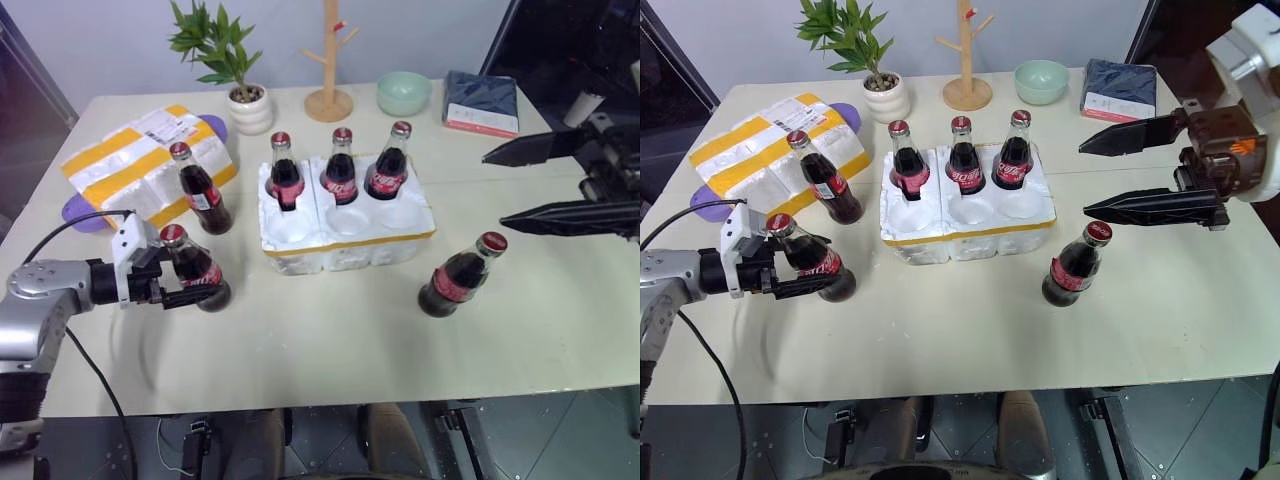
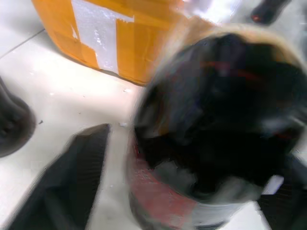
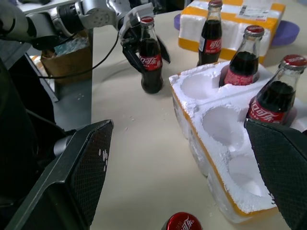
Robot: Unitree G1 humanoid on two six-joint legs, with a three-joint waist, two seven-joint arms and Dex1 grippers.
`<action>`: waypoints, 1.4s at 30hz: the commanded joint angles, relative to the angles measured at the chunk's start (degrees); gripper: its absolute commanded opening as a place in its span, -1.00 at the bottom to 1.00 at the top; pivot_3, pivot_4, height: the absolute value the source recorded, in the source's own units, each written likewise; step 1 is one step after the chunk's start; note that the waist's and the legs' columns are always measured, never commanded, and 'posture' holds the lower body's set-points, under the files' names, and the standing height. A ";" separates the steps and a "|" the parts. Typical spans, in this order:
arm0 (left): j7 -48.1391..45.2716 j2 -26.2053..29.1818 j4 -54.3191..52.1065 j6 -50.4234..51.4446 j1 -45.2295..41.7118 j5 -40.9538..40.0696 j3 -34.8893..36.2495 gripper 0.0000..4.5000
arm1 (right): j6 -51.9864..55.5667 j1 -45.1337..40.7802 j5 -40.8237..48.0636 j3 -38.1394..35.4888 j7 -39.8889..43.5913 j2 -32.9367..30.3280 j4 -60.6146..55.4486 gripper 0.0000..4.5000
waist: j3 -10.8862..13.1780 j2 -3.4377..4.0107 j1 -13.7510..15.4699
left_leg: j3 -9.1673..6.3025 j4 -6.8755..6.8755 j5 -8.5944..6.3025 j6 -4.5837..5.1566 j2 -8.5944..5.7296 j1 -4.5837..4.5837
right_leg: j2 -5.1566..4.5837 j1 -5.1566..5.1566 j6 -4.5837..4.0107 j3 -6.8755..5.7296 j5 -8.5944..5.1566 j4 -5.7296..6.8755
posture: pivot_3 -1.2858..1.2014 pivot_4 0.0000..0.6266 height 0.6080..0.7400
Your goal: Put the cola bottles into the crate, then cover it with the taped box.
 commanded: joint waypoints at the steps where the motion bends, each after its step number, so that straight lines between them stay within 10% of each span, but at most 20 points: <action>1: -0.58 1.12 -0.85 1.23 -0.31 -1.21 1.20 0.24 | -0.24 0.34 1.55 -3.06 -1.52 0.12 -1.31 1.00 | 0.00 0.00 -0.02 | 0.00 0.03 0.00 0.00 0.00 0.00 | 0.00 0.00 0.00 0.00 0.00 0.04 | 0.03 -0.52 0.98; 17: -4.31 7.29 -6.14 26.89 -23.78 -21.95 2.79 0.24 | -3.64 5.82 1.05 -4.71 -4.72 1.28 -2.15 1.00 | 0.18 -0.31 0.32 | -0.05 0.26 0.00 0.00 -0.02 -0.20 | 0.02 -0.17 0.01 0.00 0.00 0.26 | 0.03 -0.52 0.98; 28: 9.10 -17.67 6.40 19.19 -48.18 -8.12 -13.16 0.24 | -4.08 10.65 2.16 -8.37 -11.11 3.55 -5.25 1.00 | 0.19 -0.34 1.08 | -0.08 0.52 0.00 0.00 -0.06 -0.16 | 0.03 0.00 0.05 -0.01 0.01 0.29 | 0.03 -0.52 0.98; 42: 11.57 -29.60 8.19 8.39 -41.65 6.00 -23.88 0.24 | -3.65 17.11 4.17 -13.06 -18.38 5.83 -9.09 1.00 | 0.21 -0.36 1.46 | -0.10 0.59 0.01 0.01 -0.07 -0.16 | 0.04 0.07 0.05 0.00 0.01 0.27 | 0.03 -0.52 0.98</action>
